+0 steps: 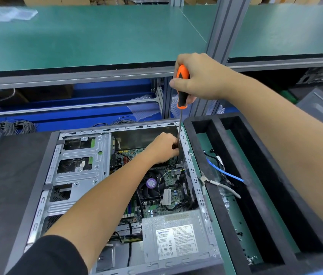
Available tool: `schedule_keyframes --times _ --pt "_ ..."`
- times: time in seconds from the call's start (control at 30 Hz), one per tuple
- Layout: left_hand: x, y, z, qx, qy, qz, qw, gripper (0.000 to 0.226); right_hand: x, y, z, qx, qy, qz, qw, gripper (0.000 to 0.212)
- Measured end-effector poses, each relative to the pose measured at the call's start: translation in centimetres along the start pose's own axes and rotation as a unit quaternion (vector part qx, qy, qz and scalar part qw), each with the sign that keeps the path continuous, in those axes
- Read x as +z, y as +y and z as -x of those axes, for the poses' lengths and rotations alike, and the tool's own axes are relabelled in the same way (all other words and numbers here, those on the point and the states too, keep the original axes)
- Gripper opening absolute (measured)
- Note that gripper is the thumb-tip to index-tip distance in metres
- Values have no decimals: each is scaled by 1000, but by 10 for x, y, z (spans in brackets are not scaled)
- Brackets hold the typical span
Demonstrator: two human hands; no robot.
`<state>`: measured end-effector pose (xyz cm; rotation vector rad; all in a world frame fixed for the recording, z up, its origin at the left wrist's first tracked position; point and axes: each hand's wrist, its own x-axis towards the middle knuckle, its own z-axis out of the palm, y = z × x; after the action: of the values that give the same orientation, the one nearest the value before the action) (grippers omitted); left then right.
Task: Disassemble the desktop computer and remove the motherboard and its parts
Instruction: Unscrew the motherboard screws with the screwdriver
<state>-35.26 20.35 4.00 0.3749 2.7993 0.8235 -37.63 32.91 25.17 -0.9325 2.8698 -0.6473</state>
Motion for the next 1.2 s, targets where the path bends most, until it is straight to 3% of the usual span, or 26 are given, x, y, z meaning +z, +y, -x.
schedule_keyframes --times 0.33,0.57,0.7,0.8,0.97,1.2 --pt "1 -1 0 -11 0 0 1000 21 -2 1 0 11 -14 -12 1000 21" --pt "2 -1 1 -8 -5 -22 1000 25 -17 -10 -11 66 -123 37 990 20" --pt "3 -1 1 -3 -10 -56 998 31 -18 -19 -15 57 -185 22 981 15" --pt "5 -3 3 0 -3 -53 999 34 -11 -24 -19 46 -184 12 982 8" --pt "5 -5 1 -3 4 -16 1000 25 -9 -21 -23 52 -144 118 981 25" --pt "18 -20 -2 -19 -79 -31 996 20 -14 -13 -18 40 -149 106 982 17"
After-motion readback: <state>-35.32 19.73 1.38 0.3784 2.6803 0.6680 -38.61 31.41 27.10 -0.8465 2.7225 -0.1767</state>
